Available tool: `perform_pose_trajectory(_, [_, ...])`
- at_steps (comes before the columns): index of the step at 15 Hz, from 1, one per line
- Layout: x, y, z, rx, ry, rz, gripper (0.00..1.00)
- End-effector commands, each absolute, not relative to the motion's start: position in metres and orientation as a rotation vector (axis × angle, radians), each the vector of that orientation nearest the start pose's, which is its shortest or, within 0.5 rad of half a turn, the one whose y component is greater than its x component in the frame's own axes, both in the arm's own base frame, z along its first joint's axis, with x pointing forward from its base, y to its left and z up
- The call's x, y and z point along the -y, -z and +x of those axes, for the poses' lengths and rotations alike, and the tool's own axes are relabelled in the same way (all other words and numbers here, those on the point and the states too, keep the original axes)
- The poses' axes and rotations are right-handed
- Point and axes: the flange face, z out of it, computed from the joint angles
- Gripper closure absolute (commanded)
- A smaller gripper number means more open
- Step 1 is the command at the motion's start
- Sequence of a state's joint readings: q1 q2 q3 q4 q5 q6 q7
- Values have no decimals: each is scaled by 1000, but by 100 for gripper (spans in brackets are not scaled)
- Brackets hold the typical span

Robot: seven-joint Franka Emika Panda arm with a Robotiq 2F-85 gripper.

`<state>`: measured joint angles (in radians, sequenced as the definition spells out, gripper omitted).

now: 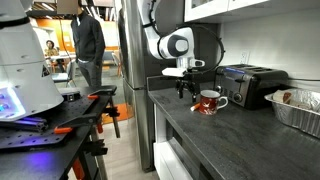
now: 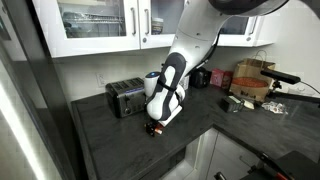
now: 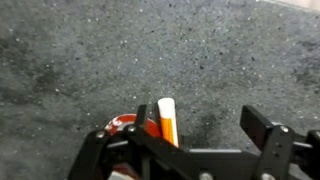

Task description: Put the orange marker inside the red mug

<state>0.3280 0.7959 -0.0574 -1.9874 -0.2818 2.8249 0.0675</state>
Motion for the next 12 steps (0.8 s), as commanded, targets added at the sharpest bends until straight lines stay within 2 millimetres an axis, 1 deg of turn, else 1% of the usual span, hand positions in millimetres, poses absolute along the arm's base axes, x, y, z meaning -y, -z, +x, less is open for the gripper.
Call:
perform_pose_trajectory(1, [-175, -47, 574, 766, 163, -3170, 0])
perform_pose_trajectory(7, [-175, -22, 585, 744, 184, -3172, 0])
perform_pose_trajectory(10, [-173, -14, 587, 725, 175, -3176, 0])
perform_pose_trajectory(12, [-173, -12, 588, 720, 171, -3177, 0])
